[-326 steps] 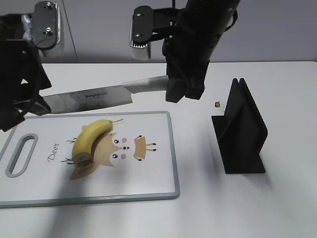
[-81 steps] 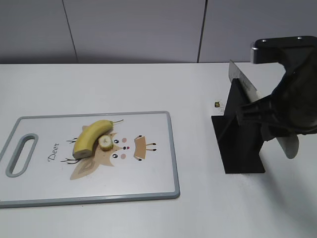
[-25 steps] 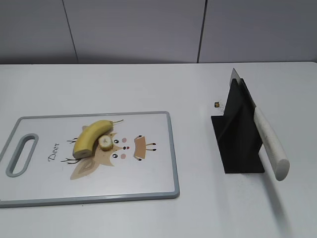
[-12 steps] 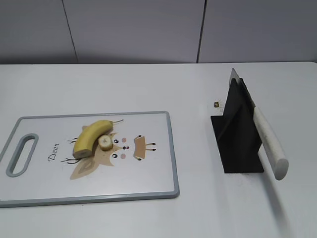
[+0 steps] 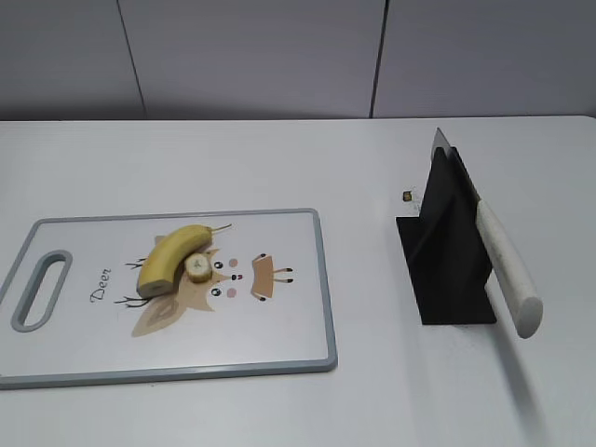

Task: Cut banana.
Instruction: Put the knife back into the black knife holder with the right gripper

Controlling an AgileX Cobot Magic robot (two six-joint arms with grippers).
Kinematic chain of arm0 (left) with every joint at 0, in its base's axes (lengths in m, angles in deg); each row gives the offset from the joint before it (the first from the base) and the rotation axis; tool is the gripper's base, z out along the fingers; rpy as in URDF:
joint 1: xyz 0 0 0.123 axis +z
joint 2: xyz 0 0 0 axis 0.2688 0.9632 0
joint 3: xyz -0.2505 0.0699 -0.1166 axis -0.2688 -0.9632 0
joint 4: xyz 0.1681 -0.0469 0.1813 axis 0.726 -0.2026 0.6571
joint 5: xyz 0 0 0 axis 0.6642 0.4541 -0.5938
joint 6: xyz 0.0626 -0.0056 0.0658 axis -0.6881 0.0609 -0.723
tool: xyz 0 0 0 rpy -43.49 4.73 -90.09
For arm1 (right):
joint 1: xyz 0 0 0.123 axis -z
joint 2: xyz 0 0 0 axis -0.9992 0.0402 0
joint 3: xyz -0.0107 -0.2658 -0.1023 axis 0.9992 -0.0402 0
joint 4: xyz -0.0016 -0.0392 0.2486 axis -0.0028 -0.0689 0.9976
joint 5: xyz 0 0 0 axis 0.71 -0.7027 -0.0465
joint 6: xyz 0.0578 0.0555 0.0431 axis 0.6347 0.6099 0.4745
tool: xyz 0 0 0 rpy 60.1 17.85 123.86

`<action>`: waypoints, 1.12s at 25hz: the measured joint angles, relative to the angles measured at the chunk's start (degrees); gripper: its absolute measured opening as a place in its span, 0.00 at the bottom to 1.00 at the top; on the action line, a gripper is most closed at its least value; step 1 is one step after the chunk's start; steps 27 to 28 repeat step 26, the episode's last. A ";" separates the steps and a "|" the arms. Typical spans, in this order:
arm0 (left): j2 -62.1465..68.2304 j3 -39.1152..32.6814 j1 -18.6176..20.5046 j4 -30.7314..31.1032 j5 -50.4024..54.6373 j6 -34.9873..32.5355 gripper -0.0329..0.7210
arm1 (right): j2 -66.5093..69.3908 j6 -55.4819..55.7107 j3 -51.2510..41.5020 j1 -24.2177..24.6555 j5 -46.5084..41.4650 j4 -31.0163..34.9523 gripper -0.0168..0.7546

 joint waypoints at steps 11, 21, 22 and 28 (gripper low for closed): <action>0.00 0.00 0.00 0.00 0.00 0.00 0.68 | 0.00 0.00 0.00 11.02 0.00 0.04 0.79; 0.00 0.00 0.00 0.00 0.00 0.00 0.68 | 0.00 0.00 0.00 11.02 0.00 0.11 0.79; 0.00 0.00 0.00 0.00 0.00 0.00 0.68 | 0.00 0.00 0.00 11.02 0.00 0.11 0.79; 0.00 0.00 0.00 0.00 0.00 0.00 0.68 | 0.00 0.00 0.00 11.02 0.00 0.11 0.79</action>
